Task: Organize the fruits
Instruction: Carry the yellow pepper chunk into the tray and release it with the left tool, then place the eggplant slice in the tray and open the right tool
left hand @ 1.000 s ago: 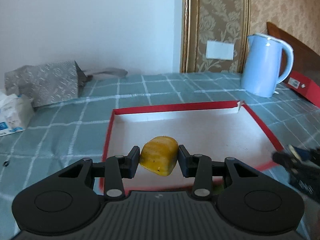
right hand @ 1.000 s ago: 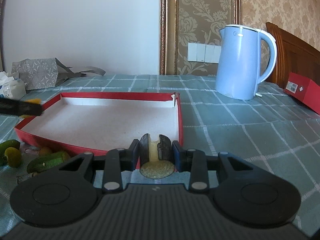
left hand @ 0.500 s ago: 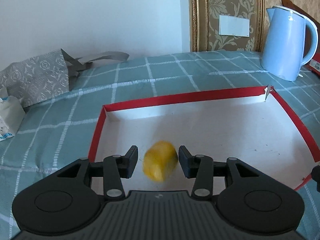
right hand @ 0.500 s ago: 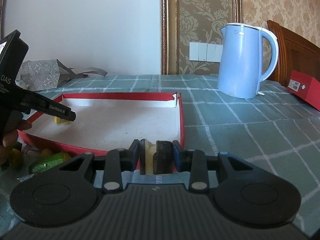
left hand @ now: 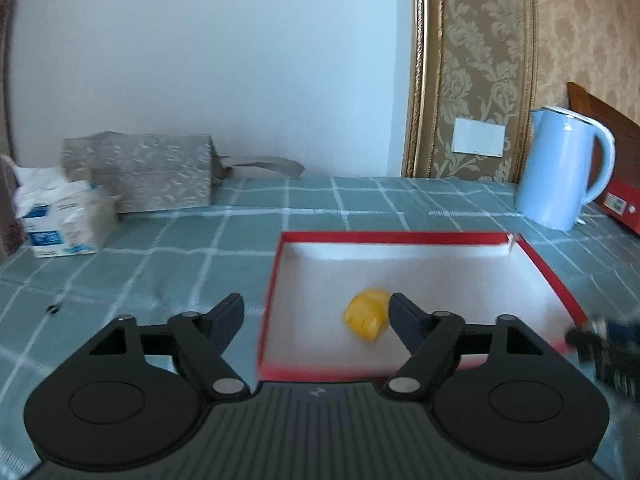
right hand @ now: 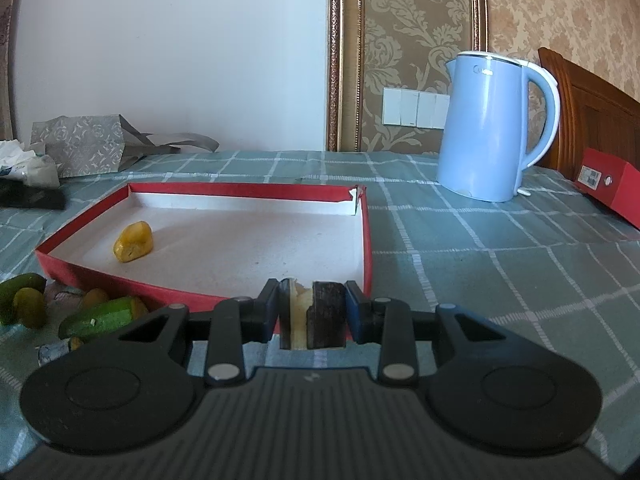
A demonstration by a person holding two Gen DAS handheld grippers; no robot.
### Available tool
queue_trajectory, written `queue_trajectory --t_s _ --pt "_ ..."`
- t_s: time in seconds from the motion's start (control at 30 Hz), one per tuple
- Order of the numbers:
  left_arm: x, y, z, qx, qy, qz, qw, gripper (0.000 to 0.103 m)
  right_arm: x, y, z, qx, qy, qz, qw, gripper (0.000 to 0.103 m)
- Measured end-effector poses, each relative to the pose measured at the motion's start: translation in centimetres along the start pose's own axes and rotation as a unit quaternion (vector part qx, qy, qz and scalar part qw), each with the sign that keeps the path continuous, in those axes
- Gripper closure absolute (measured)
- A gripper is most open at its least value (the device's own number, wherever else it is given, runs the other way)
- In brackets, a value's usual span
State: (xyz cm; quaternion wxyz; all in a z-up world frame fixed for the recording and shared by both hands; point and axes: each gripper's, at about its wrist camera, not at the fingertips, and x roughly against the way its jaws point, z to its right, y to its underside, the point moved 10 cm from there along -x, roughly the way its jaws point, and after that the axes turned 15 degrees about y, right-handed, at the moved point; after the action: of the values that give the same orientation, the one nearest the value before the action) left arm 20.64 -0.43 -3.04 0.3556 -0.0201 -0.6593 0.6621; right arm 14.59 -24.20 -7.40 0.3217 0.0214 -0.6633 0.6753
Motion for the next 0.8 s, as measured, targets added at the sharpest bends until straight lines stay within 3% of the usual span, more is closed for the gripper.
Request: queue_trajectory --t_s 0.1,0.2,0.43,0.7,0.8 --pt "2.3 2.5 0.4 -0.016 -0.002 -0.005 0.9999 0.022 0.2 0.1 0.3 -0.010 -0.008 -0.005 1.000 0.071" --pt "3.7 4.2 0.7 -0.011 0.023 -0.008 0.9996 0.022 0.2 0.3 0.7 -0.025 -0.017 -0.012 0.999 0.071" --pt "4.3 5.8 -0.4 0.016 0.047 -0.008 0.9987 0.022 1.2 0.1 0.9 -0.026 -0.013 0.003 1.000 0.071" --pt "5.1 5.7 -0.5 0.017 0.055 0.009 0.9983 0.022 1.6 -5.1 -0.7 0.007 0.013 0.071 0.997 0.071" --pt "5.0 5.9 0.0 0.006 0.056 0.003 0.9984 0.022 -1.6 -6.2 -2.2 0.022 0.024 0.055 0.998 0.071"
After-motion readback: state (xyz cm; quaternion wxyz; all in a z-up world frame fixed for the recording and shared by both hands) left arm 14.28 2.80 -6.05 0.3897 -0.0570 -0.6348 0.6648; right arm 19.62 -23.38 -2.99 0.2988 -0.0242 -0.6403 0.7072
